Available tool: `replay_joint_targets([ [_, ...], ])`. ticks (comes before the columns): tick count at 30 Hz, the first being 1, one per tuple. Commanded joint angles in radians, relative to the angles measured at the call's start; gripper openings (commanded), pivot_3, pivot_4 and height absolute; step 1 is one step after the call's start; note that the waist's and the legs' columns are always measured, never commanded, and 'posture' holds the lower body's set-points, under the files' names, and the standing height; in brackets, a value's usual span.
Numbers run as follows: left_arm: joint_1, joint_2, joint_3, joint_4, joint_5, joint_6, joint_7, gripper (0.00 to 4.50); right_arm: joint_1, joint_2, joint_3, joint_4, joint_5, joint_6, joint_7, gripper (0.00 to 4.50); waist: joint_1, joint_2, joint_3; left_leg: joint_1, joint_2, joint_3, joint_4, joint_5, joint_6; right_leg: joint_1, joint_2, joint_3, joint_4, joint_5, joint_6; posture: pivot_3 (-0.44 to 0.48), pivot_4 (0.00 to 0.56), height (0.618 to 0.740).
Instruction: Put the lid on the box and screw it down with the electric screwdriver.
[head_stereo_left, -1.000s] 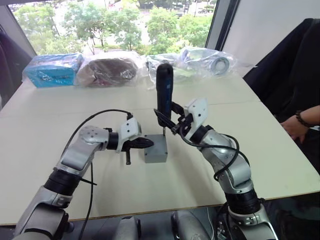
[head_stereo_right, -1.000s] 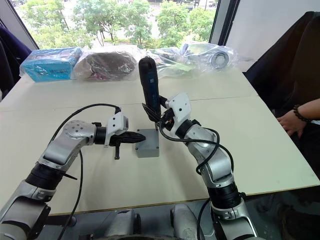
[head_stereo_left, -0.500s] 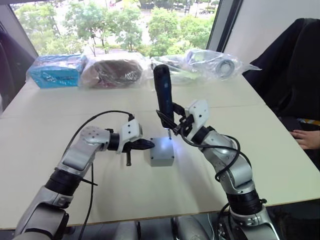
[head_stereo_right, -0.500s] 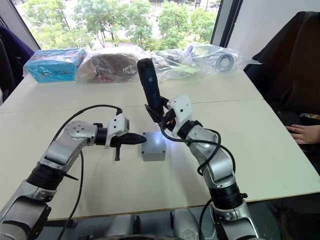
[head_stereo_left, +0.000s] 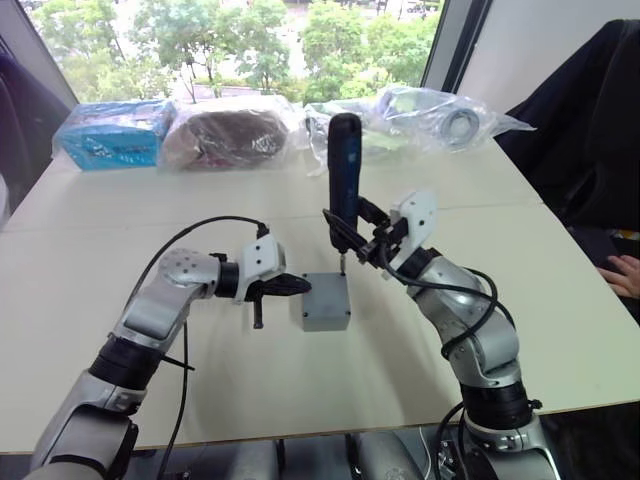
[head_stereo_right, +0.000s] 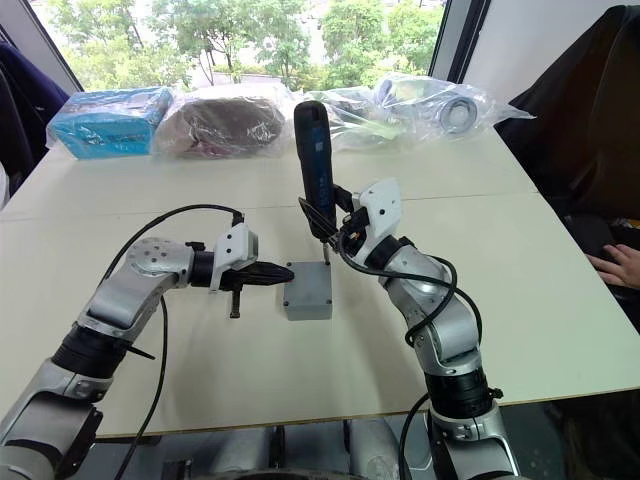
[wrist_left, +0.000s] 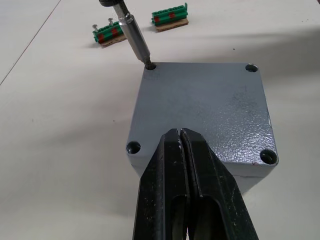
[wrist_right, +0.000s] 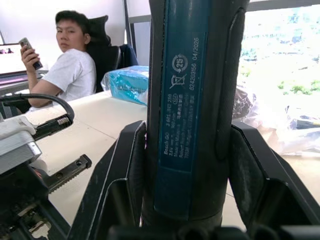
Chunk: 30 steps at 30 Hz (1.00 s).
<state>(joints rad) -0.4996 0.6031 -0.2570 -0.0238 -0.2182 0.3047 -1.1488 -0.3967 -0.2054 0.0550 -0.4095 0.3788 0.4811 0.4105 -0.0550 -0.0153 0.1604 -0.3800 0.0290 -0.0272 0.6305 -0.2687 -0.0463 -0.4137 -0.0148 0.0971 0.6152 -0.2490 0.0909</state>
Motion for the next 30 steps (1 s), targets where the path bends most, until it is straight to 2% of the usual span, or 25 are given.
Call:
replay_joint_targets([
  [1, 0.023, 0.006, -0.033, 0.027, 0.033, 0.018, -0.001, 0.0, -0.127, -0.008, -0.101, -0.169, 0.103, 0.047, -0.054, 1.82, 0.001, 0.001, 0.0, -0.005, 0.0, 0.0, 0.001, 0.0, 0.0, -0.006, 0.0, 0.0, 0.002, 0.001, -0.001, 0.0, 0.15, 0.74],
  [3, 0.023, 0.006, -0.032, 0.023, 0.03, 0.018, -0.002, 0.0, -0.18, -0.023, -0.148, -0.194, 0.15, 0.1, -0.085, 1.82, 0.005, 0.0, 0.0, -0.013, -0.001, 0.0, 0.002, 0.0, 0.0, -0.015, 0.001, 0.0, 0.006, 0.004, -0.001, 0.0, 0.15, 0.74],
  [6, 0.02, 0.005, -0.024, 0.012, 0.019, 0.018, -0.003, 0.0, -0.24, -0.052, -0.217, -0.2, 0.215, 0.197, -0.14, 1.82, 0.009, 0.0, 0.0, -0.012, -0.001, -0.001, 0.001, 0.0, 0.0, -0.016, 0.003, 0.0, 0.011, 0.002, 0.001, 0.0, 0.15, 0.74],
  [8, 0.014, 0.003, -0.01, -0.01, -0.001, 0.026, -0.003, 0.0, -0.27, -0.106, -0.258, -0.188, 0.262, 0.336, -0.182, 1.82, 0.01, 0.0, 0.001, -0.011, 0.0, -0.002, 0.001, 0.0, 0.0, -0.016, 0.003, -0.001, 0.012, 0.001, -0.001, 0.0, 0.15, 0.74],
  [12, -0.029, 0.006, 0.071, -0.117, -0.11, 0.1, -0.011, 0.0, -0.36, -0.287, -0.372, -0.073, 0.294, 0.646, -0.251, 1.82, 0.01, -0.001, 0.011, -0.012, 0.0, -0.001, 0.003, 0.0, 0.0, -0.016, 0.002, 0.0, 0.013, -0.001, -0.004, 0.0, 0.15, 0.74],
  [14, -0.05, 0.015, 0.106, -0.159, -0.153, 0.135, -0.015, 0.0, -0.408, -0.379, -0.383, -0.006, 0.302, 0.778, -0.242, 1.82, 0.011, -0.003, 0.021, -0.013, -0.001, 0.0, 0.005, 0.0, 0.0, -0.017, 0.002, 0.001, 0.013, 0.0, -0.005, 0.0, 0.15, 0.74],
  [16, -0.067, 0.031, 0.135, -0.196, -0.191, 0.165, -0.019, 0.0, -0.446, -0.477, -0.352, 0.076, 0.293, 0.908, -0.213, 1.82, 0.011, -0.001, 0.028, -0.017, -0.001, 0.0, 0.007, 0.0, 0.0, -0.019, 0.002, 0.0, 0.014, 0.0, -0.006, 0.0, 0.15, 0.74],
  [19, -0.076, 0.057, 0.173, -0.243, -0.243, 0.205, -0.023, 0.0, -0.473, -0.555, -0.298, 0.178, 0.27, 1.006, -0.185, 1.82, 0.007, 0.0, 0.029, -0.028, 0.0, 0.0, 0.01, 0.0, 0.0, -0.031, 0.003, 0.0, 0.016, 0.003, -0.001, 0.0, 0.15, 0.74],
  [24, -0.073, 0.101, 0.219, -0.296, -0.307, 0.249, -0.032, 0.0, -0.486, -0.624, -0.203, 0.313, 0.244, 1.113, -0.14, 1.82, -0.001, 0.002, 0.031, -0.029, 0.001, 0.0, 0.01, -0.005, 0.01, -0.032, 0.005, 0.0, 0.016, 0.002, 0.0, 0.0, 0.15, 0.74],
  [30, -0.08, 0.123, 0.261, -0.35, -0.389, 0.303, -0.017, 0.0, -0.445, -0.653, -0.068, 0.508, 0.16, 1.076, -0.082, 1.82, 0.002, 0.002, 0.033, -0.031, 0.0, 0.002, 0.015, -0.006, 0.011, -0.031, 0.004, 0.001, 0.016, 0.002, 0.0, 0.0, 0.15, 0.74],
])
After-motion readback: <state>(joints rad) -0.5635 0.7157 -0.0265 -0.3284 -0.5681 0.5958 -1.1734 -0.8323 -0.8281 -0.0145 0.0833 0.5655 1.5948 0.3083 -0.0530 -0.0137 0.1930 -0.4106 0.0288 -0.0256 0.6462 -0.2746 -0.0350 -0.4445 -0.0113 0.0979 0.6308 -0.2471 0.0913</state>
